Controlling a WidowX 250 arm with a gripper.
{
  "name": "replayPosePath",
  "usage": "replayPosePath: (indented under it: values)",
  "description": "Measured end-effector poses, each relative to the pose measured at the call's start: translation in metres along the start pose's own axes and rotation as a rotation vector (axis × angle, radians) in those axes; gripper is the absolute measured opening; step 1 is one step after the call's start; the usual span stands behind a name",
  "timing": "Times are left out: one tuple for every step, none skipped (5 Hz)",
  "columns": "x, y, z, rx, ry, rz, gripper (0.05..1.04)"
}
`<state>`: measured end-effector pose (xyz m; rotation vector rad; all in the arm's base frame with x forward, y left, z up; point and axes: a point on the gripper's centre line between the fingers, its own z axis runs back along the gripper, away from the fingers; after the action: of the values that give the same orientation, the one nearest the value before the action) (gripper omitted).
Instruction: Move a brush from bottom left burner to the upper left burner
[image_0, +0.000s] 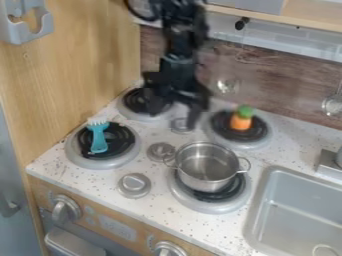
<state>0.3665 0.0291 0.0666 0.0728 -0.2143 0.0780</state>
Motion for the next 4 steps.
replayPosePath:
  values:
    - [0.013,0.031,-0.008,0.020,0.017,0.119,0.999]
    - [0.022,0.066,-0.027,0.047,0.055,0.267,0.999]
    - [0.029,0.091,-0.044,0.088,0.087,0.359,0.999]
    - [0.036,0.100,-0.060,0.113,0.115,0.398,0.999]
